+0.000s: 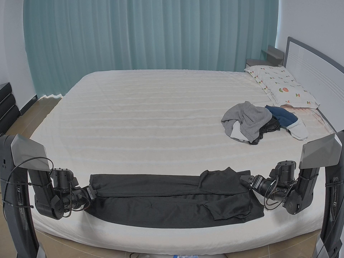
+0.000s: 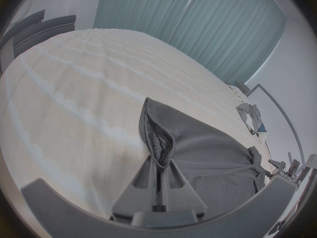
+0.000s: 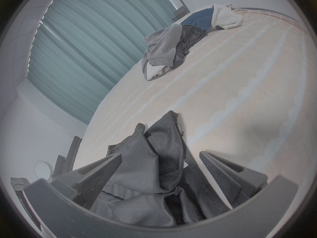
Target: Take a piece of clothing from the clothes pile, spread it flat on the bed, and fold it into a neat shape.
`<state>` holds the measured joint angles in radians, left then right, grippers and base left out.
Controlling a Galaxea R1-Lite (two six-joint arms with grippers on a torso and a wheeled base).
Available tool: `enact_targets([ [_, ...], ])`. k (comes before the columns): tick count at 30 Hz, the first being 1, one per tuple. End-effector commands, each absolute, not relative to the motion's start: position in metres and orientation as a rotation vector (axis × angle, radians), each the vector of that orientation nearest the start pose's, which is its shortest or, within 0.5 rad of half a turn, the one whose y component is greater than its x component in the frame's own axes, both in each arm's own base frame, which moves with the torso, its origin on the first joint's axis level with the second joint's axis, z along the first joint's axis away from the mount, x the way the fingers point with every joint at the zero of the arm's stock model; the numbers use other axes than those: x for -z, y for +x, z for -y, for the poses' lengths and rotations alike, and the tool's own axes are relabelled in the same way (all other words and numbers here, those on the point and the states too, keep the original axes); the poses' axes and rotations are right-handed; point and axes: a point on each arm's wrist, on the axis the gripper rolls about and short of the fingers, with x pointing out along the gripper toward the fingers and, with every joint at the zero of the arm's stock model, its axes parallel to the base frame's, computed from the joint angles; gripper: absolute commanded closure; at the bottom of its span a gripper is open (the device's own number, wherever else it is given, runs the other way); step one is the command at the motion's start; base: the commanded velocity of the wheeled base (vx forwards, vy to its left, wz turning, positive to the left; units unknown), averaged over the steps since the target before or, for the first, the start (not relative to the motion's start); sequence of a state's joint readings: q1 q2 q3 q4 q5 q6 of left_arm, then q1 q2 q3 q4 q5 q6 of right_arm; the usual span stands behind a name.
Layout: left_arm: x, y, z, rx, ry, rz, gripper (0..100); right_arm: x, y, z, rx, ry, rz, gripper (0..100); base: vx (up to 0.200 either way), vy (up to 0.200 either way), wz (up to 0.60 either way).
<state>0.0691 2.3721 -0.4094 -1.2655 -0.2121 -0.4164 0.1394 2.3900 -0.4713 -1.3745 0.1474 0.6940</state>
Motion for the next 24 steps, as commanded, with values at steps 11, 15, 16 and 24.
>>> enact_targets([
  [11, 0.030, 0.297, -0.030, -0.035, -0.513, -0.645, 100, 0.032, 0.320, -0.034, -0.043, 0.714, -0.582, 0, 0.000, 0.000, 0.00],
  [15, 0.029, 0.297, -0.033, -0.046, -0.518, -0.637, 100, 0.032, 0.320, -0.034, -0.041, 0.715, -0.582, 0, 0.000, 0.000, 0.00],
  [16, 0.029, 0.297, -0.033, -0.047, -0.518, -0.640, 100, 0.032, 0.320, -0.034, -0.041, 0.715, -0.582, 0, 0.000, 0.000, 0.00],
  [24, 0.031, 0.297, -0.033, -0.050, -0.531, -0.643, 100, 0.032, 0.321, -0.033, -0.040, 0.716, -0.578, 0, -0.025, 0.000, 0.00],
])
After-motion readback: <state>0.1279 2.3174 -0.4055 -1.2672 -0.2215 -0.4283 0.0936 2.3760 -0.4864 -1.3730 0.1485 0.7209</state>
